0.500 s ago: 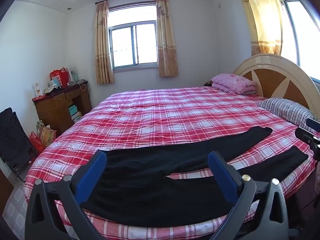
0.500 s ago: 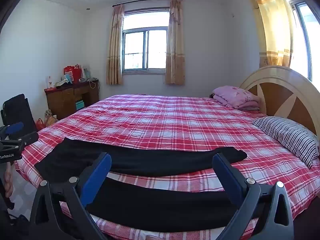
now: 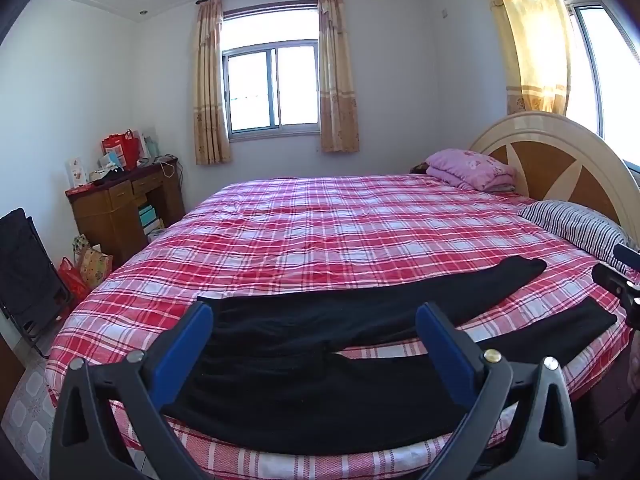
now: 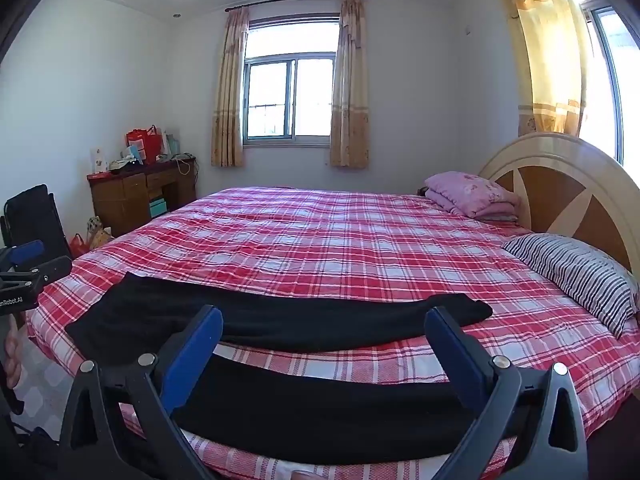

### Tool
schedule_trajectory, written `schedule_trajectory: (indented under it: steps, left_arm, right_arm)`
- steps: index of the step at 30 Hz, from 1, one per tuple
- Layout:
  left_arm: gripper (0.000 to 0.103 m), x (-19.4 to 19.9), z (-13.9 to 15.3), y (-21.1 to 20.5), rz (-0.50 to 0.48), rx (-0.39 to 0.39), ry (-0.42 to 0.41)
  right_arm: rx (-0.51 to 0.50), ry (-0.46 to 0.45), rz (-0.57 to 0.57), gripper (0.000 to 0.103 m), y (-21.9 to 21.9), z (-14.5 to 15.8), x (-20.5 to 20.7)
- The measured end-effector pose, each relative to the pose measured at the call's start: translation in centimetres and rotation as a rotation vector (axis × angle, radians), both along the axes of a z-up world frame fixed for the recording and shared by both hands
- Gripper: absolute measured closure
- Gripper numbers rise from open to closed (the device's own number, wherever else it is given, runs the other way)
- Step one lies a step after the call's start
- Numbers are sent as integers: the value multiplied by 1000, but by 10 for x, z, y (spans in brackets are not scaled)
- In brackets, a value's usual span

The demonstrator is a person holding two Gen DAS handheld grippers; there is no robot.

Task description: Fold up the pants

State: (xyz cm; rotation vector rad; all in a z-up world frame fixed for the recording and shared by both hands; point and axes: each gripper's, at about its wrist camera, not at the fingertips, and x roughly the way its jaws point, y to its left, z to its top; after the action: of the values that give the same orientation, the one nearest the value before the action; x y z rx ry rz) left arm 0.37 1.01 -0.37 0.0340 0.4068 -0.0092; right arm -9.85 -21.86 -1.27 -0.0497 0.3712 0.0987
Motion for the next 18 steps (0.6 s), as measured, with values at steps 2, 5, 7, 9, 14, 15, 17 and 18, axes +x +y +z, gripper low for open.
schedule_trajectory:
  steps: [2, 5, 7, 9, 14, 15, 17, 18]
  left_arm:
    - [0, 0, 0, 0, -1, -1, 1]
    - [0, 1, 1, 0, -2, -2, 2]
    - [0, 2, 1, -2, -4, 2, 1]
    - [0, 2, 1, -3, -5, 5, 0]
    - [0, 1, 1, -3, -4, 5, -1]
    - [0, 1, 1, -3, -5, 4, 0]
    - [0, 1, 2, -2, -6, 2, 5]
    - [0, 1, 2, -2, -6, 2, 6]
  right_arm:
    - [0, 2, -3, 1, 1, -1, 1]
    - [-7, 5, -5, 1, 5, 1, 1]
    - [-9, 4, -4, 1, 5, 1, 0]
    - [-11, 4, -5, 1, 6, 2, 0]
    - [-10, 4, -5, 1, 6, 1, 0]
    - [-10, 5, -5, 1, 7, 1, 0]
    - [-10, 6, -6, 1, 8, 1, 0]
    - [-11, 7, -5, 1, 8, 0, 0]
